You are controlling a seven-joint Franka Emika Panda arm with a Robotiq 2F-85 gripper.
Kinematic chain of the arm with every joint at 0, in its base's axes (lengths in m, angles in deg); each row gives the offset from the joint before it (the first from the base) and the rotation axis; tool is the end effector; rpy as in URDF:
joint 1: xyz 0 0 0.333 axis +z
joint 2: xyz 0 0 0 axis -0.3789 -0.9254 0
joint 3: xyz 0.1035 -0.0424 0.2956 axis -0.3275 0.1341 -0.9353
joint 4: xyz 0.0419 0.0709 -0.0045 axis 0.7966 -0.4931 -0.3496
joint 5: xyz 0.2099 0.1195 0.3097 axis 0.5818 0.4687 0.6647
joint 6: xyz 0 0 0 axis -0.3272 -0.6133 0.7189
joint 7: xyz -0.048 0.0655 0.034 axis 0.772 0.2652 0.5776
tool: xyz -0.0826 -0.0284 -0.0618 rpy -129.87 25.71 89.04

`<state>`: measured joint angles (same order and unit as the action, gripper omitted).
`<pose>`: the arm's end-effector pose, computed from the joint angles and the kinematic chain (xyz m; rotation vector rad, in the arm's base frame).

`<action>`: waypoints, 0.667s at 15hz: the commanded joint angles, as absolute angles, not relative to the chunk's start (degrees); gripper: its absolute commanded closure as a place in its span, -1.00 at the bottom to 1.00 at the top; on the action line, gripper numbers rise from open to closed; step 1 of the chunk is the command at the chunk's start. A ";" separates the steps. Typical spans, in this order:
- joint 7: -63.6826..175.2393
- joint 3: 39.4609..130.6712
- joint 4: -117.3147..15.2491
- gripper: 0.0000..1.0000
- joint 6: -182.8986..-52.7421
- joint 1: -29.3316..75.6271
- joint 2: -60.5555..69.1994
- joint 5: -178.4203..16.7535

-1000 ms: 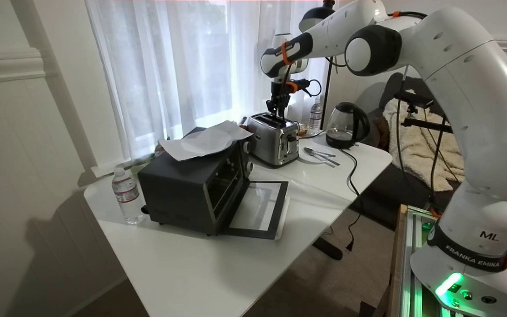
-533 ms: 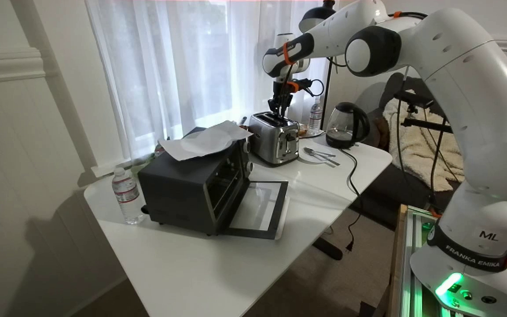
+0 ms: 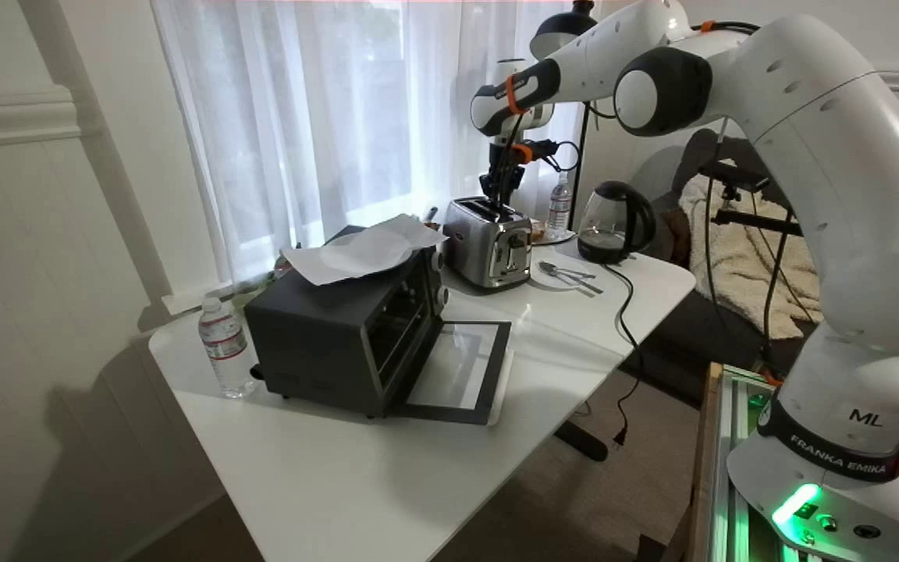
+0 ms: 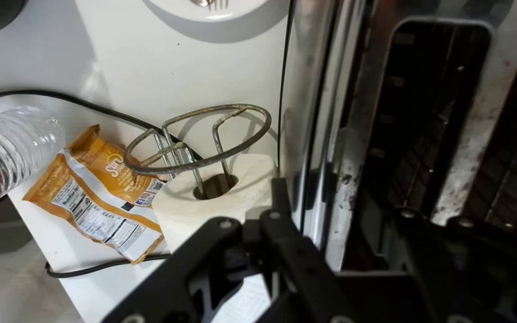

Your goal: Move the toaster to the right

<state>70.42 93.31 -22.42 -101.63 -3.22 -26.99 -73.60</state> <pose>0.6480 -0.4286 0.3325 2.9364 -0.6491 0.1352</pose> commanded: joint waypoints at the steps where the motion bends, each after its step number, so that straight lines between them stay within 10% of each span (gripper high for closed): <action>1: 68.91 93.88 -19.78 0.65 -99.53 -3.93 -28.01 -73.54; 6: 65.31 94.31 -19.51 0.65 -98.05 -3.22 -27.75 -74.09; 7: 65.05 94.14 -19.33 -0.27 -97.79 -3.22 -27.68 -74.00; 10: 64.49 94.32 -18.60 -0.66 -96.24 -3.15 -27.24 -73.85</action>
